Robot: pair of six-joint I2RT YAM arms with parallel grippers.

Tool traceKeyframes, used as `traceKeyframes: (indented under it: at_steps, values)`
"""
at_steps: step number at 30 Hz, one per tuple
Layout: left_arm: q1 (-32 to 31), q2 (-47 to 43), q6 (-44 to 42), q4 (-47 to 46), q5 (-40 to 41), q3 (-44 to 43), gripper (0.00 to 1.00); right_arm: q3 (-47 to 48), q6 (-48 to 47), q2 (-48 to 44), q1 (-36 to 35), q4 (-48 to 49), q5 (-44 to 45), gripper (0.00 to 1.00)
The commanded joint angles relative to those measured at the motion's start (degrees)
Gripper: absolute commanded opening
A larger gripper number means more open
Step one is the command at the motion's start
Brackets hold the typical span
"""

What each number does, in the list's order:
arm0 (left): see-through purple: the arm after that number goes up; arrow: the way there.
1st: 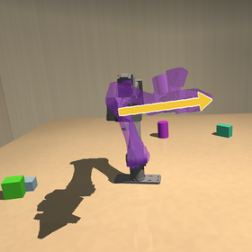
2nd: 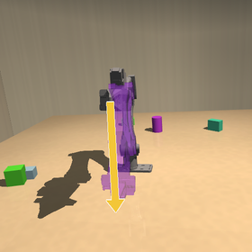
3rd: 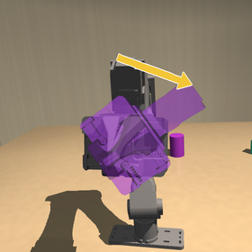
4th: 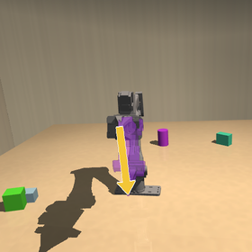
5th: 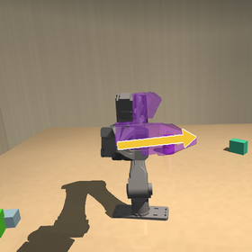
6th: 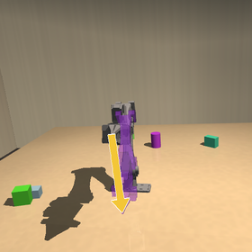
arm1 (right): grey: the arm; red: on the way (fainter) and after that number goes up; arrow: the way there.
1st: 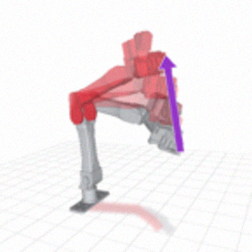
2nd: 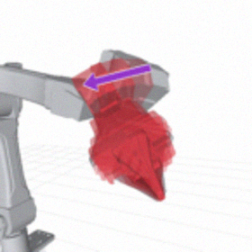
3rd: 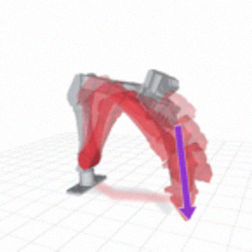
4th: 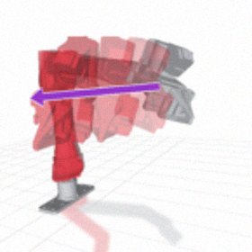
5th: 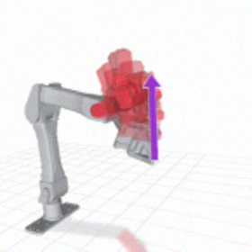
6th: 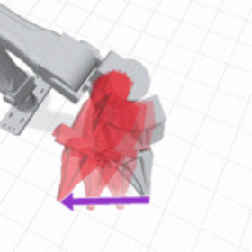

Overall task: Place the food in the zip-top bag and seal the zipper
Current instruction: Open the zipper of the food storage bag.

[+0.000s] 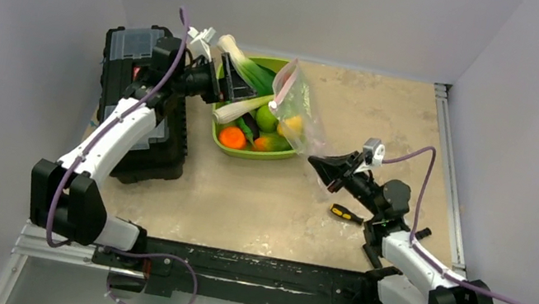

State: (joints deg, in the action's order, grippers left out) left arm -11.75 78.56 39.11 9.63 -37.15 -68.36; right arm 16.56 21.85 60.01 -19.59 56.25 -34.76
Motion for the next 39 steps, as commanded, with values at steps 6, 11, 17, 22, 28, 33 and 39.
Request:
traceKeyframes:
  at_steps: [6, 11, 17, 22, 28, 33, 39]
  values:
    - [0.27, 1.97, 6.21, 1.90, -3.79, -3.70, 0.92, -0.56, -4.10, -3.29, -0.49, -2.49, -2.29, 0.00]
    - [1.24, 2.41, 10.82, 1.40, -4.43, -3.65, 0.92, -0.50, -4.81, -2.86, -1.08, -2.85, -1.98, 0.00]
    - [1.93, 2.39, 15.08, -2.63, -6.78, -2.14, 0.93, 0.38, -5.59, -1.34, -1.97, -3.03, -2.24, 0.00]
    - [1.99, 3.01, 15.31, -3.21, -7.27, -1.87, 0.94, 0.71, -6.99, -1.78, -3.53, -4.65, -1.14, 0.00]
    - [1.00, 5.96, 15.53, -2.17, -8.04, -2.16, 0.84, 1.22, -7.23, -1.63, -4.42, -4.97, -0.66, 0.00]
    - [-1.66, 8.31, 14.46, -0.97, -8.91, -2.90, 0.70, 1.47, -8.08, -1.50, -5.63, -5.24, 0.67, 0.00]
    - [-4.55, 8.33, 7.52, 5.64, -6.95, -6.16, 0.41, 2.36, -9.47, -1.76, -7.14, -7.67, 2.90, 0.00]
